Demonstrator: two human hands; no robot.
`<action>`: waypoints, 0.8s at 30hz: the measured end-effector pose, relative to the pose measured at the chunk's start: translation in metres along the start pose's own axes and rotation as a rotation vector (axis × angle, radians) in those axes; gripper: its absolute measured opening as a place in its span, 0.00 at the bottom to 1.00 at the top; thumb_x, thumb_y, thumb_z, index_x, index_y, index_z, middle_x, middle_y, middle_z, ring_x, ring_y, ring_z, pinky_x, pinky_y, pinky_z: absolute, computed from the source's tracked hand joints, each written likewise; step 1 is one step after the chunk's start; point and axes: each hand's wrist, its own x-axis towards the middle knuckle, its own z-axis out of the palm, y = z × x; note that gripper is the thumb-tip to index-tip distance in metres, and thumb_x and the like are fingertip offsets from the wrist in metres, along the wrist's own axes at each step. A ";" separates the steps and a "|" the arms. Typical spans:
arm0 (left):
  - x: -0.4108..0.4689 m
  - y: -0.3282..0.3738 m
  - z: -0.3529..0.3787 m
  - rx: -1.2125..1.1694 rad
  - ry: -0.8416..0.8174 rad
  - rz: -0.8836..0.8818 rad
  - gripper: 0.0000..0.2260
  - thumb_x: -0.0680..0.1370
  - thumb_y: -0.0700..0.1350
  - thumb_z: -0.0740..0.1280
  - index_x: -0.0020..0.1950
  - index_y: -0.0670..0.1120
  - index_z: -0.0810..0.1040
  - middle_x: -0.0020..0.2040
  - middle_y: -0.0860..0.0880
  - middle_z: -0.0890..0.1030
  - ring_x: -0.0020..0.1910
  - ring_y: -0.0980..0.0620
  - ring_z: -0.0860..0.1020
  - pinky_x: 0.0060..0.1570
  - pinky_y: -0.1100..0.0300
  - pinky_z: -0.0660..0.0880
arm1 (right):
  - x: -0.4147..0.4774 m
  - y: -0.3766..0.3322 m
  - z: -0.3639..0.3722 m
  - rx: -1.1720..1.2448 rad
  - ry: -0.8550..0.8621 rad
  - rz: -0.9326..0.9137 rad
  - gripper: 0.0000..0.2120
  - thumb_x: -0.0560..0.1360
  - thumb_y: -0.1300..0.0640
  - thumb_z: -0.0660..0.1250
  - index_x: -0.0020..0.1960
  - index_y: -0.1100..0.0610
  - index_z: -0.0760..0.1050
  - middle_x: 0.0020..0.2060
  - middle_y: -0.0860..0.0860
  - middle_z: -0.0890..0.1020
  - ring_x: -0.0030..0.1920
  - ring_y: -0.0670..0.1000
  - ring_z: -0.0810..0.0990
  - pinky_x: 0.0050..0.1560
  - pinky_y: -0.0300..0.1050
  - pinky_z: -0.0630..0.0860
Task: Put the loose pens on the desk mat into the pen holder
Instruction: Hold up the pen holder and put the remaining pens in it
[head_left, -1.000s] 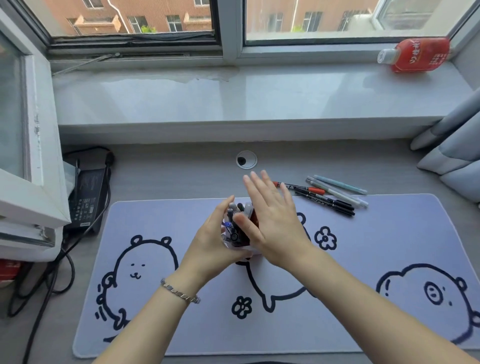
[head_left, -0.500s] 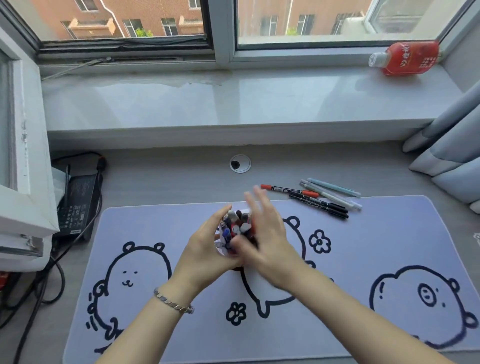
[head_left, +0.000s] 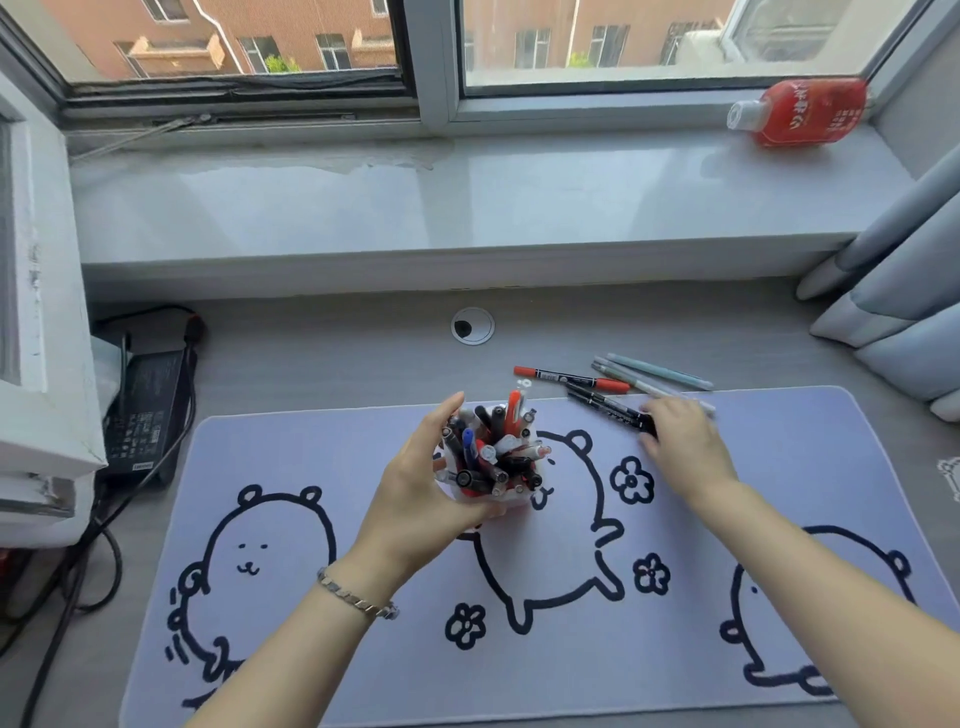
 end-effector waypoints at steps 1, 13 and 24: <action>0.002 -0.001 0.000 -0.008 0.000 0.008 0.41 0.61 0.39 0.79 0.62 0.65 0.61 0.57 0.65 0.71 0.54 0.79 0.68 0.51 0.80 0.68 | -0.001 -0.004 0.003 -0.051 -0.037 0.000 0.13 0.73 0.64 0.61 0.58 0.63 0.71 0.56 0.60 0.76 0.58 0.61 0.70 0.56 0.53 0.68; 0.014 -0.004 -0.008 -0.034 -0.102 0.005 0.41 0.61 0.38 0.79 0.64 0.63 0.61 0.57 0.64 0.71 0.50 0.80 0.70 0.49 0.82 0.66 | -0.088 -0.038 -0.093 0.343 -0.121 -0.175 0.24 0.75 0.42 0.47 0.67 0.44 0.67 0.56 0.44 0.78 0.60 0.45 0.73 0.57 0.38 0.67; 0.015 0.003 -0.008 -0.015 -0.142 -0.035 0.43 0.61 0.43 0.78 0.69 0.59 0.59 0.54 0.62 0.72 0.48 0.78 0.69 0.44 0.85 0.64 | -0.062 -0.141 -0.127 -0.403 -0.153 -0.332 0.13 0.76 0.62 0.58 0.33 0.58 0.62 0.30 0.51 0.65 0.29 0.53 0.65 0.25 0.40 0.58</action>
